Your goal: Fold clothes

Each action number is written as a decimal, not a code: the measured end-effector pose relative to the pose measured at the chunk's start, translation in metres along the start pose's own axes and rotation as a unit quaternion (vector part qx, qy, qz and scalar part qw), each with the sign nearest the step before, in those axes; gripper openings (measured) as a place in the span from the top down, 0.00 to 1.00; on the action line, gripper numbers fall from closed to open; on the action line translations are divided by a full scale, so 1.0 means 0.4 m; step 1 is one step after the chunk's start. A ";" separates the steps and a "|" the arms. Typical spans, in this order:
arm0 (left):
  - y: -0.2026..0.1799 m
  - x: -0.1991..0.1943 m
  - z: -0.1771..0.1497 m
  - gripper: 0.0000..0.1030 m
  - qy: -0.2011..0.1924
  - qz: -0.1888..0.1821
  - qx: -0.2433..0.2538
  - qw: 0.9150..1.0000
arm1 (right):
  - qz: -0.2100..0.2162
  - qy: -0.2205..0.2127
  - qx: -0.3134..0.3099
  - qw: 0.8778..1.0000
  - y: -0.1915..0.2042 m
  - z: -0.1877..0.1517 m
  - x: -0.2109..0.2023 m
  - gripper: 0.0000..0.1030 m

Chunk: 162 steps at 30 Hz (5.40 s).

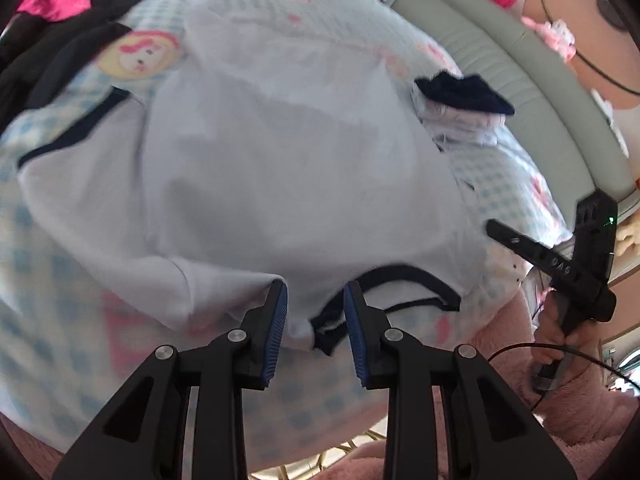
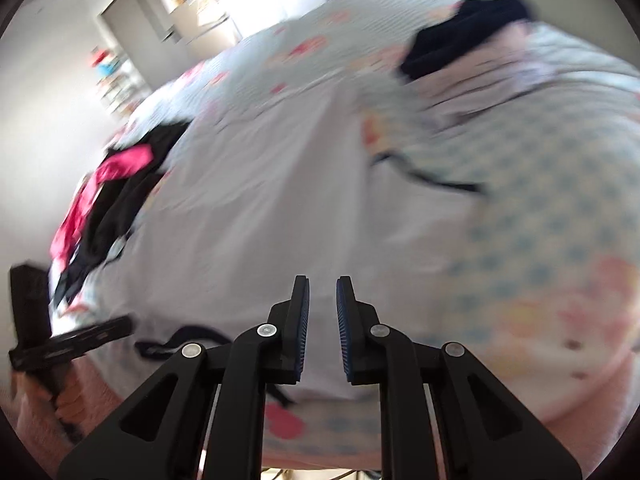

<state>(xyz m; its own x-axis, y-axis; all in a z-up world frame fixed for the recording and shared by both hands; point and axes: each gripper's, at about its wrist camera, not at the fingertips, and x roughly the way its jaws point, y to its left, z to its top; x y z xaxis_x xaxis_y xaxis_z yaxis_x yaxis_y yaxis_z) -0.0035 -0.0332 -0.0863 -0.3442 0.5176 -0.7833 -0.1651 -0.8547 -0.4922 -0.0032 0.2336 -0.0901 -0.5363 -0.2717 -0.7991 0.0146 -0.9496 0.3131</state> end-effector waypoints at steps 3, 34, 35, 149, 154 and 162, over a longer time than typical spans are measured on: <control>-0.030 -0.019 -0.035 0.69 0.008 -0.030 0.006 1.000 | 0.007 0.053 -0.025 0.998 0.043 -0.040 0.074 0.86; 0.230 -0.045 -0.062 0.58 -0.038 0.024 -0.243 0.969 | -0.035 0.103 0.003 0.994 0.028 -0.084 0.132 0.81; 0.235 -0.042 -0.069 0.58 -0.042 0.014 -0.251 0.967 | -0.034 0.104 0.006 0.994 0.026 -0.088 0.134 0.81; -0.055 0.177 0.251 0.51 0.040 0.151 0.116 0.981 | -0.055 0.113 -0.115 0.985 -0.017 0.128 0.113 0.63; 0.014 0.165 0.158 0.52 0.044 0.108 0.081 0.990 | -0.019 0.109 -0.086 0.990 -0.055 0.076 0.129 0.63; 0.055 0.022 0.325 0.51 -0.033 0.082 0.065 0.994 | -0.002 0.062 -0.060 0.996 -0.126 0.270 0.012 0.63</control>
<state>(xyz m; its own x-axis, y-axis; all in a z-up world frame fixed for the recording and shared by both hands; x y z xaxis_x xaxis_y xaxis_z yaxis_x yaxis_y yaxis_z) -0.1304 -0.0526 -0.0545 -0.4352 0.3714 -0.8202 -0.2191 -0.9273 -0.3036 -0.0977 0.2971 -0.0543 -0.4285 -0.2776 -0.8599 0.1181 -0.9607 0.2513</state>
